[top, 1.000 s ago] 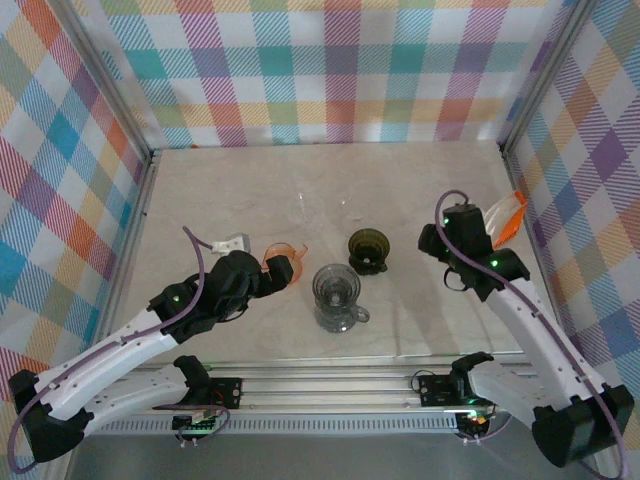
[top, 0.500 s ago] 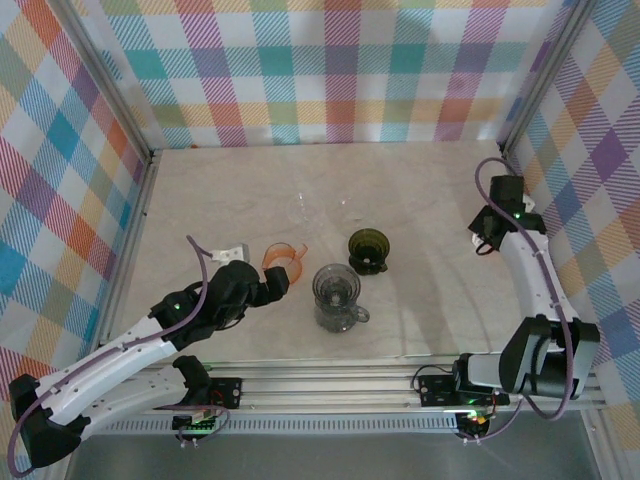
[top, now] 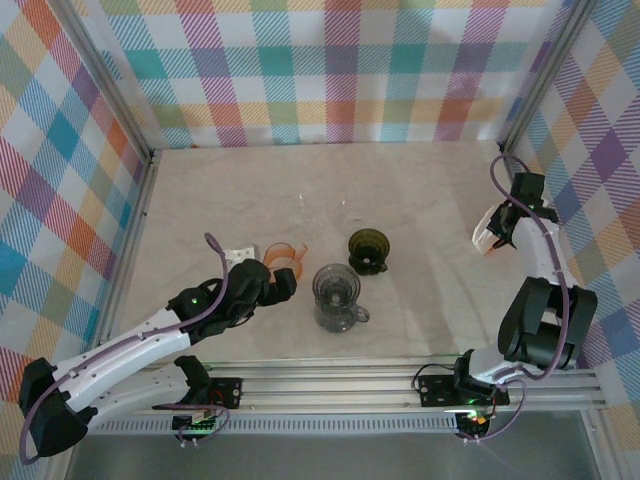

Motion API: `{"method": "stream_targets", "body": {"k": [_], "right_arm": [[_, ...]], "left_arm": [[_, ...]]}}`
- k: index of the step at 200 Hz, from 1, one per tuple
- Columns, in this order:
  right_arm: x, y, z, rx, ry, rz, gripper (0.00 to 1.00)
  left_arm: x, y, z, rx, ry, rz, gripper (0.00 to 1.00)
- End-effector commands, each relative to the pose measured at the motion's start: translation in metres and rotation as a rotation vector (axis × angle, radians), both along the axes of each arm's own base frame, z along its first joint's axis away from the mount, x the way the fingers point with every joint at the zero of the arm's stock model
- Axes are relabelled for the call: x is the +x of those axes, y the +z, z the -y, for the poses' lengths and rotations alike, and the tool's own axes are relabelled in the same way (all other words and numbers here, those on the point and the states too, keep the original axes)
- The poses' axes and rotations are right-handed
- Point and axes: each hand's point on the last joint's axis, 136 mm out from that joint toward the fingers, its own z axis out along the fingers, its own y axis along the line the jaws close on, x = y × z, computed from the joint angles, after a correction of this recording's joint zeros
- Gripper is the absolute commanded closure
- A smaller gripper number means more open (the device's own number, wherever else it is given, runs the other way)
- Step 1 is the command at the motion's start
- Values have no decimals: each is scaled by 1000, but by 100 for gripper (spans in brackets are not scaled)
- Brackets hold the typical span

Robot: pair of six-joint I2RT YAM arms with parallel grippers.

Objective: Place the coffee filter in the dripper

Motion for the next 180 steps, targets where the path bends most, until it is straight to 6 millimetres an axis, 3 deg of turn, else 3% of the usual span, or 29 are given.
{"method": "stream_targets", "body": {"k": [1,91,180], "right_arm": [[18,10,3,-18,62,57,53],[29,-9,18,-37,65,19,60],[40,-20,22,-54,107,-1,79]], "left_arm": [[5,1,6,6,-18,10,0],[12,-9,19,32,-39,-29,0],[15,-8,23,32,-42,-33,0]]}}
